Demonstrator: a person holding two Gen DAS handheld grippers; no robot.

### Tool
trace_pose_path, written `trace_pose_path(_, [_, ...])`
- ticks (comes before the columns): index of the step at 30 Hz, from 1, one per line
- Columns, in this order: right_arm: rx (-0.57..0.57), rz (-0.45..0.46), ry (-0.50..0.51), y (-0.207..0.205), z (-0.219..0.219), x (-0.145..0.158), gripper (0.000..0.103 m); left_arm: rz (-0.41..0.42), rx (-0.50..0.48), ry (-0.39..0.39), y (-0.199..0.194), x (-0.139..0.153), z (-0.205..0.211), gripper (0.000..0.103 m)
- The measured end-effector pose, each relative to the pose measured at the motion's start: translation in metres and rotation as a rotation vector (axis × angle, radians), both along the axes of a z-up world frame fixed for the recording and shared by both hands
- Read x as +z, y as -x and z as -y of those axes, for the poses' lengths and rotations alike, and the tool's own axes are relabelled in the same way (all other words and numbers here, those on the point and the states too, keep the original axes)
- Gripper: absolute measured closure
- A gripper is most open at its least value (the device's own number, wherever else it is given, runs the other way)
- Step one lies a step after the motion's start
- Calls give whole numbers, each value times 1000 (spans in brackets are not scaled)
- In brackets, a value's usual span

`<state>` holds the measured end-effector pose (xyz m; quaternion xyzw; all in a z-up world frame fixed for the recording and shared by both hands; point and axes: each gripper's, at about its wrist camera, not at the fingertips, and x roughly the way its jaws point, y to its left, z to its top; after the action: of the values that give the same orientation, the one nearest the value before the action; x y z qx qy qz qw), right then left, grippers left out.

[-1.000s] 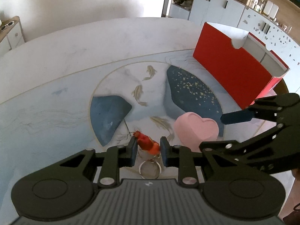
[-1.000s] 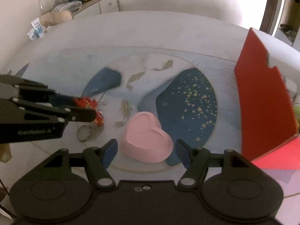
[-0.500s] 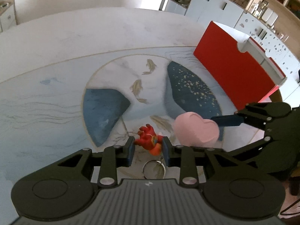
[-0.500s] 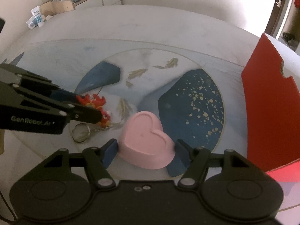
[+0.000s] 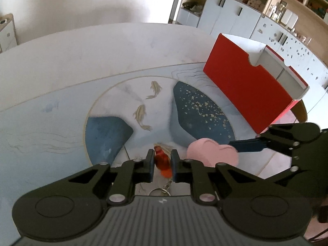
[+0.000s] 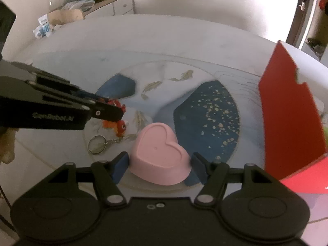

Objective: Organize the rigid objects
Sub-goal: 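Carry the red keychain figure and pink heart soap with both tools over the box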

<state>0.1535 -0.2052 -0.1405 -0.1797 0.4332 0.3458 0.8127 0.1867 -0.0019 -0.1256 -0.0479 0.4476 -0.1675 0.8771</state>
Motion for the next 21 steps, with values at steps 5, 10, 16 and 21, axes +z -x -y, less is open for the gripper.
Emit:
trace_pose_path(5, [-21, 11, -54, 5, 15, 22, 36, 9, 5, 15, 2, 6, 2, 87])
trace_pose_path(10, [-39, 21, -83, 7, 30, 43, 36, 14, 5, 11, 4, 16, 8, 87])
trace_pose_path(16, [-85, 42, -119, -7, 55, 71, 36, 17, 5, 14, 4, 32, 19, 87])
trace_pose_path(21, [-118, 73, -144, -24, 78, 88, 36, 27, -7, 3, -2, 50, 36, 87])
